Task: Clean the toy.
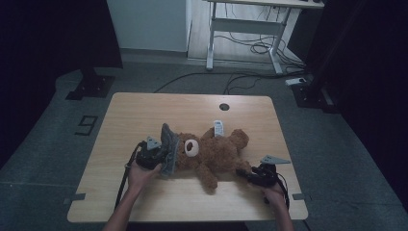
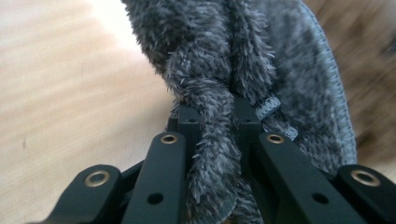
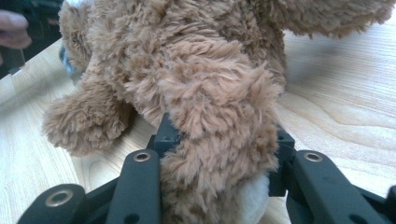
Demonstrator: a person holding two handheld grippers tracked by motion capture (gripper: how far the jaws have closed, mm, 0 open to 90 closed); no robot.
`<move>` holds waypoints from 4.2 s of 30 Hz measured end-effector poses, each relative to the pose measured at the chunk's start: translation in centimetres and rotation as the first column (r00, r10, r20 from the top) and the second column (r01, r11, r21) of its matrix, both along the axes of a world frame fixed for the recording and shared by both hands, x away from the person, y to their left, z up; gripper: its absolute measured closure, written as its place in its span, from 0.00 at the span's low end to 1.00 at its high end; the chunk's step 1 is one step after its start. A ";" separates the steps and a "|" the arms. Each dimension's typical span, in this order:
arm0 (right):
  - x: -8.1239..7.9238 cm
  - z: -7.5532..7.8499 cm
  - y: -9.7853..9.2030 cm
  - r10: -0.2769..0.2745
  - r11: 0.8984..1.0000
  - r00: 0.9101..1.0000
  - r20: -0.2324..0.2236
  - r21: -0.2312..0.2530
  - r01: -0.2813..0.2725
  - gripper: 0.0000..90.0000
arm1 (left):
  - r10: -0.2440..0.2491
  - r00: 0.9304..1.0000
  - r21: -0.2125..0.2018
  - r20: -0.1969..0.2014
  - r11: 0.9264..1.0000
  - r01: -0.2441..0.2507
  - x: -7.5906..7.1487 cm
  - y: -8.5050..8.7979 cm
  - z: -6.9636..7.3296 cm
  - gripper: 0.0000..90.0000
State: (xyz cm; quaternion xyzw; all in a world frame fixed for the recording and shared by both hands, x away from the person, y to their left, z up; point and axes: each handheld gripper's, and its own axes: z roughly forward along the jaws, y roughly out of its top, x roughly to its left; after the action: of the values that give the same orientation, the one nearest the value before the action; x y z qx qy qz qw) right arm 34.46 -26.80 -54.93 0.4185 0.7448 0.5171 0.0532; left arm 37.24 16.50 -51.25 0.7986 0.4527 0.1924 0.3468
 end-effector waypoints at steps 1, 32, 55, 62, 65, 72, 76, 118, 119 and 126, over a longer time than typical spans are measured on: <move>0.0 0.0 0.0 -0.002 1.000 1.000 0.000 0.000 0.002 0.67 | -0.002 1.000 -0.009 -0.012 1.000 0.002 0.0 0.1 -0.3 0.87; 0.0 0.1 0.1 -0.006 1.000 1.000 0.007 -0.010 0.006 0.66 | -0.422 0.906 -0.058 0.045 0.904 0.424 -0.8 -19.3 4.9 0.86; 0.0 0.0 0.1 0.000 1.000 1.000 0.008 -0.005 0.001 0.66 | -0.178 0.978 -0.189 0.111 0.962 0.197 -1.6 -3.8 6.1 0.86; 0.1 -0.1 0.1 -0.002 1.000 1.000 0.006 -0.009 0.002 0.66 | -0.080 0.996 -0.162 0.038 0.983 0.086 -0.7 -0.2 3.5 0.86; 0.1 -0.1 0.2 -0.004 1.000 1.000 0.005 -0.008 0.004 0.66 | -0.052 0.999 -0.146 0.003 0.988 0.052 -0.3 0.6 1.9 0.87; 0.1 -0.2 0.2 -0.008 1.000 1.000 0.003 -0.006 0.008 0.66 | -0.016 0.996 -0.105 -0.085 0.994 0.007 0.6 1.4 -1.1 0.86; 0.1 -0.2 0.2 -0.009 1.000 1.000 0.003 -0.007 0.009 0.66 | -0.012 0.997 -0.094 -0.072 0.996 0.006 0.8 1.6 0.0 0.86; -0.1 -0.1 0.7 -0.011 0.999 0.999 0.033 -0.042 0.012 0.66 | -0.207 0.977 -0.014 0.046 0.978 0.208 3.5 -12.5 7.3 0.86; -0.1 -0.2 0.7 -0.011 0.999 0.999 0.033 -0.045 0.012 0.66 | -0.207 0.976 -0.003 0.061 0.978 0.208 3.2 -12.0 7.6 0.86; -0.1 -0.1 0.7 -0.014 0.999 0.999 0.032 -0.043 0.016 0.66 | -0.117 0.988 -0.004 0.097 0.993 0.118 2.9 -7.6 8.8 0.86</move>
State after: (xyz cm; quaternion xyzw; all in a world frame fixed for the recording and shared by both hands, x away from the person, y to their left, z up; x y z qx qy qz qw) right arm 34.35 -26.11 -55.08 0.4144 0.7518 0.5070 0.0781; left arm 40.16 8.91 -42.47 0.8120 0.3886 0.2078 0.3828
